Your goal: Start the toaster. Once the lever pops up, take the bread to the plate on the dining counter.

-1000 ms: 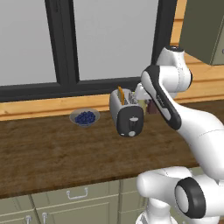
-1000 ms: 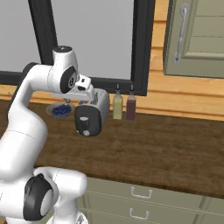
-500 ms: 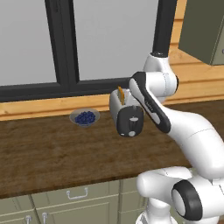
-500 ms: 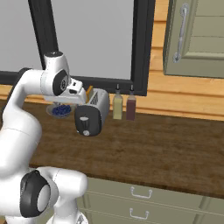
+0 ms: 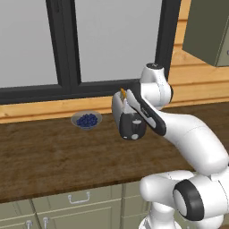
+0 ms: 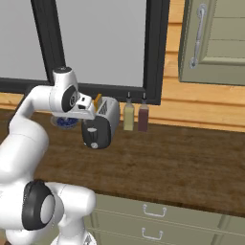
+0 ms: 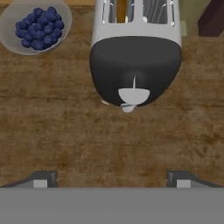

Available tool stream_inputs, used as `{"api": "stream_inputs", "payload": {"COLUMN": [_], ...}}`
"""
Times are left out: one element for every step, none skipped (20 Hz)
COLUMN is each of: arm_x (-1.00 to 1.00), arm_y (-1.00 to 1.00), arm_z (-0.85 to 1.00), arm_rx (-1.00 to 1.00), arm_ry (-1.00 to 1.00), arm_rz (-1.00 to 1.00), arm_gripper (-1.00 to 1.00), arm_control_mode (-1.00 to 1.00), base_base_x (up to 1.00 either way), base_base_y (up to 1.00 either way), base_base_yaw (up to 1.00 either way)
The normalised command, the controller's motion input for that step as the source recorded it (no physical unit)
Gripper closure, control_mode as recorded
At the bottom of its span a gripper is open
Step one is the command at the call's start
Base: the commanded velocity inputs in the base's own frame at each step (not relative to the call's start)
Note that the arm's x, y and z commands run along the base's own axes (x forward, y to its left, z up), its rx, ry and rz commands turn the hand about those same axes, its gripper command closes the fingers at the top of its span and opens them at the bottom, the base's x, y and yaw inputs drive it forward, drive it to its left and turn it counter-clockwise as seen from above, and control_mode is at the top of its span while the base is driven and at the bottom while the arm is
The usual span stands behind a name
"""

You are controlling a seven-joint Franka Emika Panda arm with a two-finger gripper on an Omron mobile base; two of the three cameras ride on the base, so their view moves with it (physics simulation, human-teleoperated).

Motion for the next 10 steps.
{"api": "stream_inputs", "payload": {"arm_x": [0.21,0.20,0.19,0.19,0.18,0.16,0.11,0.12,0.13,0.19], "arm_y": [0.00,0.00,0.00,0.00,0.00,0.00,0.00,0.00,0.00,0.00], "arm_z": [-0.27,-0.26,-0.24,-0.25,-0.28,-0.31,-0.34,-0.36,-0.39,-0.39], "arm_rx": [0.00,0.00,-0.01,0.00,0.00,0.00,0.00,0.00,0.00,0.00], "arm_ry": [0.00,0.00,0.00,0.00,0.00,0.00,0.00,0.00,0.00,0.00], "arm_rz": [0.00,0.00,0.00,0.00,0.00,0.00,0.00,0.00,0.00,0.00], "arm_gripper": [-1.00,-1.00,-1.00,-1.00,-1.00,-1.00,-1.00,-1.00,-1.00,-1.00], "arm_control_mode": [-1.00,-1.00,-1.00,-1.00,-1.00,-1.00,-1.00,-1.00,-1.00,-1.00], "base_base_x": [0.00,0.00,0.00,0.00,0.00,0.00,0.00,0.00,0.00,0.00], "base_base_y": [0.00,0.00,0.00,0.00,0.00,0.00,0.00,0.00,0.00,0.00], "base_base_yaw": [0.00,0.00,0.00,0.00,0.00,0.00,0.00,0.00,0.00,0.00]}}
